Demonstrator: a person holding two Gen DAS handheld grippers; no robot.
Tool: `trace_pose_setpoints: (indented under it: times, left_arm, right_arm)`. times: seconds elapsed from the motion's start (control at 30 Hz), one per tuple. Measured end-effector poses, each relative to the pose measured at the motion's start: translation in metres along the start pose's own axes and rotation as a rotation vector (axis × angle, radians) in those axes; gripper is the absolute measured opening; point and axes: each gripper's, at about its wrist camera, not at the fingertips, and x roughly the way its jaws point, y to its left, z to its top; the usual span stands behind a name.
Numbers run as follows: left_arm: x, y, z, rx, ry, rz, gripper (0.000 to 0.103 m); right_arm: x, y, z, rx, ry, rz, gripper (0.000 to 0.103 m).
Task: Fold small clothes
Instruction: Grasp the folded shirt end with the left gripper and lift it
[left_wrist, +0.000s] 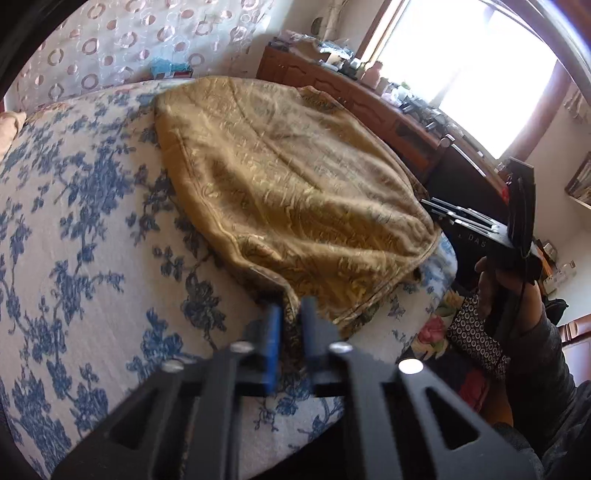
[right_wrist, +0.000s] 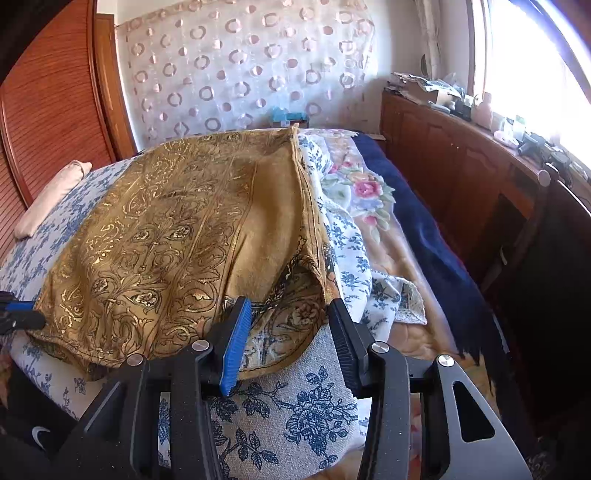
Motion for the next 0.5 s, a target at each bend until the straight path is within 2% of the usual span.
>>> trace_pose_setpoints:
  times: [0.1,0.23,0.27,0.37,0.5]
  left_arm:
    - [-0.015,-0.003,0.011,0.006,-0.063,-0.037,0.002]
    - [-0.031,-0.01,0.028,0.027,-0.134,-0.038,0.002]
    - [-0.035,-0.011,0.033,0.026,-0.153,-0.034,0.002]
    - [-0.04,-0.015,0.046,0.039,-0.176,-0.037,0.002]
    - [-0.041,-0.017,0.048,0.046,-0.18,-0.03,0.002]
  right_arm:
    - [-0.006,-0.001,0.001,0.009,-0.01,0.011,0.044]
    - [-0.017,0.001,-0.001,0.023,-0.011,0.046,0.046]
    - [-0.018,0.002,-0.001,0.029,-0.009,0.06,0.049]
    - [-0.017,0.004,-0.003,0.055,-0.007,0.1,0.058]
    - [-0.006,0.005,-0.005,0.083,0.013,0.089,0.059]
